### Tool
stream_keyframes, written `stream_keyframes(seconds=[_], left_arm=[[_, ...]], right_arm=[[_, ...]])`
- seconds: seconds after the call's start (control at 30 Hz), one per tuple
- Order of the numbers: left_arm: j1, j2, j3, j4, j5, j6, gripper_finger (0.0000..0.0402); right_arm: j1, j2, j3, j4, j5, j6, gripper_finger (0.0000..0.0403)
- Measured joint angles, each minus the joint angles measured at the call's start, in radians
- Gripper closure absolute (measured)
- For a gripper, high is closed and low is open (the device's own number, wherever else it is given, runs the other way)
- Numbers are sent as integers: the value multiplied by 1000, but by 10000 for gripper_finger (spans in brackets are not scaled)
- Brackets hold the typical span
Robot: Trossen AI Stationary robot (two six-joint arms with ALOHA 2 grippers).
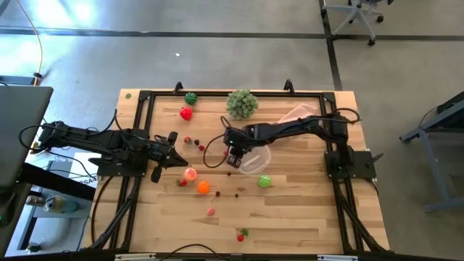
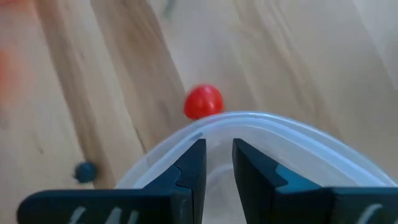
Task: Pick and placing Produce into tupperware
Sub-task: Move the container to the center of the table
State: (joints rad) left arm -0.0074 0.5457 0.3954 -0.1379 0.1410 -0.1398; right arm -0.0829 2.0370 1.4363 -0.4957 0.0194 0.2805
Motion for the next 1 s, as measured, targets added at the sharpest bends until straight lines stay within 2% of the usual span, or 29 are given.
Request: stream_keyframes(seconds=[0.33, 1.0], left_arm=[[0, 0, 0, 0, 0, -6, 387], [0, 0, 0, 1, 0, -6, 387]], right_arm=[[1, 22, 31, -38, 9, -12, 335], [0, 22, 31, 67, -32, -47, 335]])
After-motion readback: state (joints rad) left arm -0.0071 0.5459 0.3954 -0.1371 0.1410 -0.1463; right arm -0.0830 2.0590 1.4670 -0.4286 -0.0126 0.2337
